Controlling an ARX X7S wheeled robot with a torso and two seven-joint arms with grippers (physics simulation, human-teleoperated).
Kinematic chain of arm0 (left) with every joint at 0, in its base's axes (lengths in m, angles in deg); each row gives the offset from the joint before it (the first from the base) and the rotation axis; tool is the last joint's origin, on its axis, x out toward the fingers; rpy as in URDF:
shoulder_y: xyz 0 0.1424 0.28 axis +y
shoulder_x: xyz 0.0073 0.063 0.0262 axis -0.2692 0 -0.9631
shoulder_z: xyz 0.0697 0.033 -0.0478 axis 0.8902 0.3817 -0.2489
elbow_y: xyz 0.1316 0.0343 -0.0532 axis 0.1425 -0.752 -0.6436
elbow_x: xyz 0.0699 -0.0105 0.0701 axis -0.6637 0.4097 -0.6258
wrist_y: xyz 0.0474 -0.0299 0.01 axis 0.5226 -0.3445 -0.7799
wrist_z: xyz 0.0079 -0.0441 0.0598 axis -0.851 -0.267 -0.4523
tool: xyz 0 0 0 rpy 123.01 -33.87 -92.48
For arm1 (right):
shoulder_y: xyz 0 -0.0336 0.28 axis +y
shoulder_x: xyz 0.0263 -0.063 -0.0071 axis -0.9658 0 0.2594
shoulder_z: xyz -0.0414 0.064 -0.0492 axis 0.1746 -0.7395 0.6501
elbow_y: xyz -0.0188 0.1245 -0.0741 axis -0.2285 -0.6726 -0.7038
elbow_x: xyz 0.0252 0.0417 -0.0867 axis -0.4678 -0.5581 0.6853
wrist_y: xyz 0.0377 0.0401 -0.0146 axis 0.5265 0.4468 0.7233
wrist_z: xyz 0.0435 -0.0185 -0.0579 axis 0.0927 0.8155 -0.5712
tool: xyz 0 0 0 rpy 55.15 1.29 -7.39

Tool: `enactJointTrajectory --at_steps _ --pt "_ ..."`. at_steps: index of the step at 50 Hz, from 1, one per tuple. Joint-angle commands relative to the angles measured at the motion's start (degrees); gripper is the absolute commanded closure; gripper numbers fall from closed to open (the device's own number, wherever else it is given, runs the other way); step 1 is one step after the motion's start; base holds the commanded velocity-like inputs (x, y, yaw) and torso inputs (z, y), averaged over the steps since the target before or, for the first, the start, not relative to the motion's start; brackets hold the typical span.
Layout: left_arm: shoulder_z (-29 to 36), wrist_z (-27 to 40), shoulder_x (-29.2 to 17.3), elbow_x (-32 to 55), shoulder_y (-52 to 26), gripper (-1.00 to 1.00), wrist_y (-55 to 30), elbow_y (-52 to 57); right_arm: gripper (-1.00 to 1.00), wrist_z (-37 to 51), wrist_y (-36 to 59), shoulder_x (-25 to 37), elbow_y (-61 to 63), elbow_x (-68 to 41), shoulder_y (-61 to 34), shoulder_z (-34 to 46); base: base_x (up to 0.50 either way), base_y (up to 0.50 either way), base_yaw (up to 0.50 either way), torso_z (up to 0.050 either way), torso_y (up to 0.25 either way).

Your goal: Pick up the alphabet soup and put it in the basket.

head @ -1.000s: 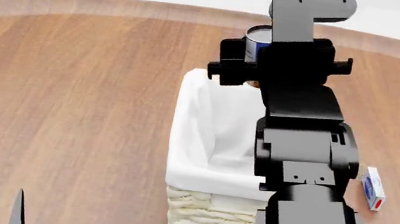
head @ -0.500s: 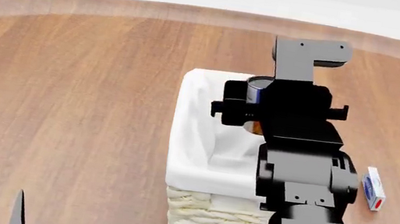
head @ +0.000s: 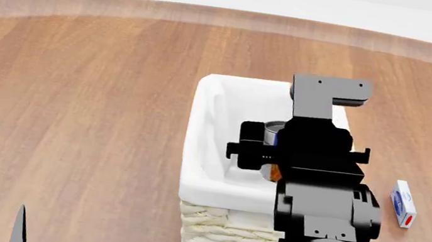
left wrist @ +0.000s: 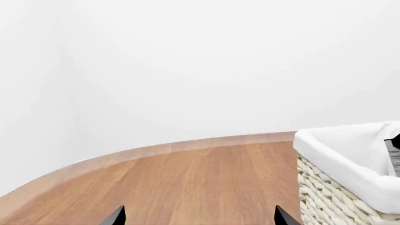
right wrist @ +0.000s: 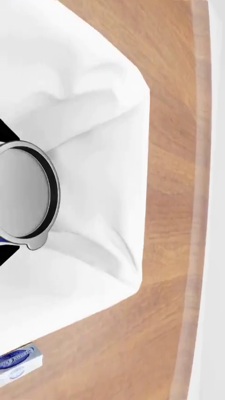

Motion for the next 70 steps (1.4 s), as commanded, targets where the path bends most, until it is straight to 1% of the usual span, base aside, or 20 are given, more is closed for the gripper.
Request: enactJointTrajectory --at_steps 1,11,12,22,25,26,35,39,43,47,49,50,52,53,54,56,58,60,67,70 --pt "0.1 0.2 -0.2 0.1 0.0 -1.00 0.1 0.0 1.00 -0.9 1.1 0.0 0.0 1.3 0.2 0.1 0.00 0.00 0.00 0.000 0.010" --pt "0.3 0.4 -0.2 0.1 0.0 -1.00 0.2 -0.1 1.00 -1.3 1.0 0.2 0.0 1.3 0.3 0.1 0.00 0.00 0.00 0.001 0.000" --pt "0.3 0.3 -0.3 0.1 0.0 -1.00 0.2 -0.2 -1.00 -2.1 0.9 0.3 0.0 1.3 0.1 0.3 0.00 0.00 0.00 0.000 0.000" --pt "0.4 0.5 -0.5 0.2 0.0 -1.00 0.3 0.0 -1.00 -2.3 -0.6 0.8 0.0 1.3 0.8 0.2 0.00 0.00 0.00 0.000 0.000" --pt "0.4 0.5 -0.5 0.3 0.0 -1.00 0.4 -0.1 -1.00 0.1 -8.0 0.8 0.0 0.8 0.9 -1.4 0.00 0.00 0.00 0.000 0.000" --pt "0.4 0.5 -0.4 0.3 0.0 -1.00 0.4 -0.3 -1.00 1.8 -13.8 0.9 0.0 0.9 1.2 -1.8 0.00 0.00 0.00 0.000 0.000" --pt "0.7 0.6 -0.5 0.3 -0.3 -1.00 0.2 -0.3 -1.00 0.9 -23.8 0.4 0.0 0.4 -1.1 -5.7 0.00 0.00 0.00 0.000 0.000" --pt "0.6 0.7 -0.6 0.5 -0.4 -1.00 0.2 -0.3 -1.00 -0.1 -24.0 0.8 0.0 0.8 -2.0 -6.2 0.00 0.00 0.00 0.000 0.000" --pt "0.6 0.8 -0.6 0.4 -0.4 -1.00 0.2 -0.3 -1.00 -4.8 -25.7 0.6 0.0 -1.0 -3.1 -8.9 0.00 0.00 0.00 0.000 0.000" --pt "0.7 0.9 -0.7 0.4 -0.4 -1.00 0.0 -0.3 -1.00 -5.4 -27.5 0.5 0.0 -0.3 -4.6 -9.3 0.00 0.00 0.00 0.000 0.000" --pt "0.8 1.0 -0.7 0.3 -0.4 -1.00 -0.1 -0.1 -1.00 -3.6 -27.7 0.5 0.0 1.3 -5.2 -8.0 0.00 0.00 0.00 0.000 0.000" --pt "0.7 1.0 -0.8 0.3 -0.4 -1.00 -0.2 0.1 -1.00 -5.0 -28.4 0.6 0.1 0.4 -5.9 -8.7 0.00 0.00 0.00 0.000 0.000" --pt "0.6 1.1 -0.8 0.4 -0.4 -1.00 -0.2 0.1 -1.00 -3.9 -29.5 0.6 0.1 1.1 -6.3 -8.1 0.00 0.00 0.00 0.000 0.000" --pt "0.7 1.1 -0.8 0.4 -0.4 -1.00 -0.2 0.1 -1.00 -5.1 -29.4 0.6 0.7 0.3 -6.6 -8.6 0.00 0.00 0.00 0.000 0.000" --pt "0.7 1.0 -0.8 0.5 -0.4 -1.00 -0.1 0.1 -1.00 -4.4 -21.8 0.3 9.3 0.7 -1.5 -8.2 0.00 0.00 0.00 0.000 0.000" --pt "0.9 1.1 -0.8 0.3 -0.4 -1.00 -0.1 0.0 -1.00 -4.2 -11.5 0.1 26.5 0.7 5.2 -7.5 0.00 0.00 0.00 0.000 0.000" --pt "1.0 1.1 -0.8 0.3 -0.4 -1.00 -0.2 0.1 -1.00 -4.2 -4.0 0.0 43.7 -0.1 10.0 -7.4 0.00 0.00 0.00 0.000 0.000" --pt "1.0 1.1 -0.9 0.3 -0.4 -1.00 -0.1 0.2 -1.00 -3.4 0.2 0.3 58.9 0.5 14.2 -6.3 0.00 0.00 0.00 0.000 0.000" --pt "0.8 1.3 -1.0 0.6 -0.3 -1.00 -0.1 0.4 -1.00 -2.8 8.9 0.7 79.4 -3.0 23.2 -7.5 0.00 0.00 0.00 0.000 0.000" --pt "1.0 1.2 -1.0 0.7 -0.4 -1.00 0.0 0.3 -1.00 -2.2 12.2 0.7 89.7 -5.1 28.6 -8.7 0.00 0.00 0.00 0.000 0.000"
